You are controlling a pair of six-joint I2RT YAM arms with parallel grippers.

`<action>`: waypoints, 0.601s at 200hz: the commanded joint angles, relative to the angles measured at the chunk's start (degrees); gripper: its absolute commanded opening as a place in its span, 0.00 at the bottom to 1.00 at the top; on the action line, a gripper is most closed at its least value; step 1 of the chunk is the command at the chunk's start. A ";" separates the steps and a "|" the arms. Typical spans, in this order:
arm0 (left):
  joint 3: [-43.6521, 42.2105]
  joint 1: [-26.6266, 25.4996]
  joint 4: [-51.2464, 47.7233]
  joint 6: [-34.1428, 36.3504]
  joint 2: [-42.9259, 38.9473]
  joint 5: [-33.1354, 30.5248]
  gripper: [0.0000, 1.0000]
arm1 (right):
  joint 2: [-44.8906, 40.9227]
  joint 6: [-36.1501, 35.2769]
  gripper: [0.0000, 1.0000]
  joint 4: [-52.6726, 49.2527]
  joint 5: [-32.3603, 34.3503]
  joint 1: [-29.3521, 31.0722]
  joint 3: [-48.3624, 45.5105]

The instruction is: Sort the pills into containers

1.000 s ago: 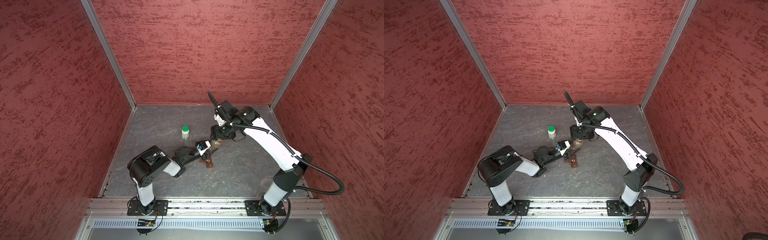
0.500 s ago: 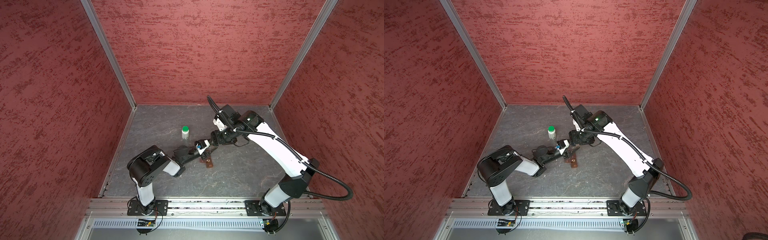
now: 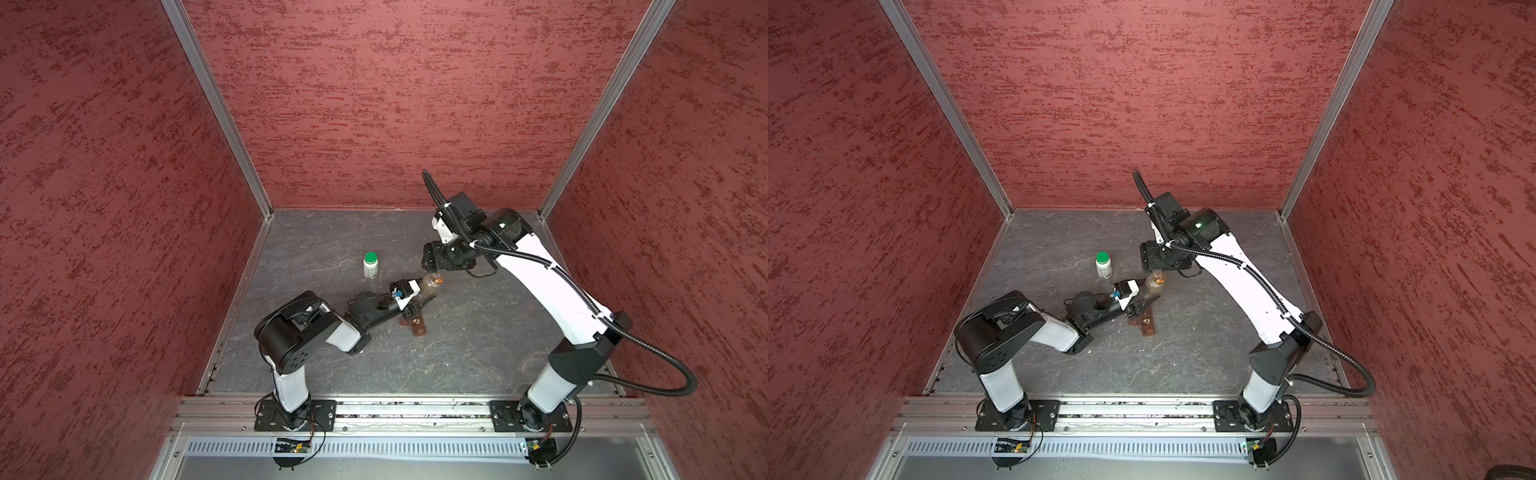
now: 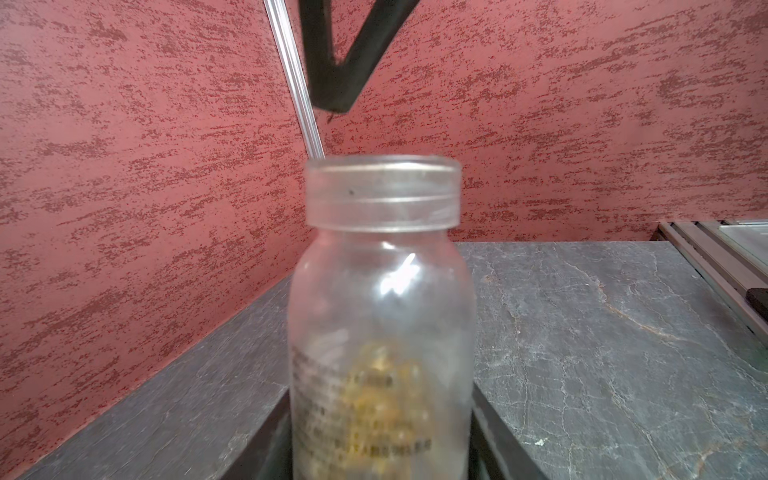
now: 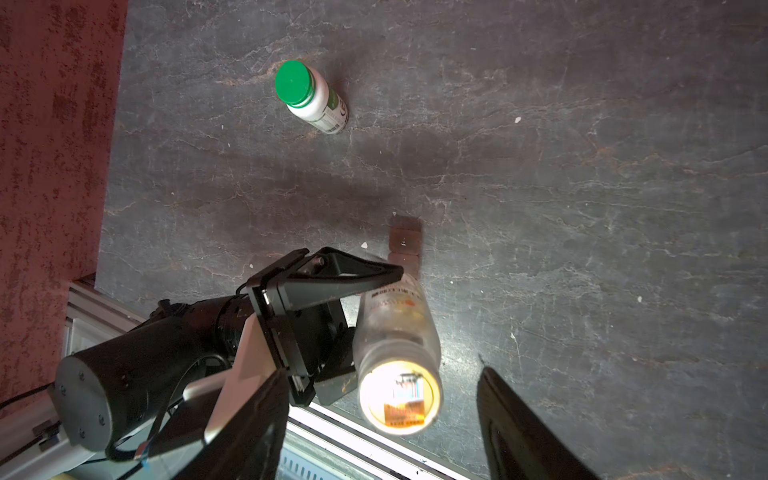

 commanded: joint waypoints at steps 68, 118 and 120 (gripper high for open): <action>0.21 0.43 0.31 -0.49 -0.08 1.49 0.00 | -2.58 -0.89 0.66 1.72 -6.09 0.25 -5.22; 0.44 0.68 0.31 -0.60 0.10 1.76 0.00 | -6.57 -0.25 0.63 2.31 -7.54 0.70 -10.03; 0.46 0.76 0.28 -0.63 0.10 1.76 0.00 | -6.68 -0.20 0.63 2.35 -7.54 0.76 -10.18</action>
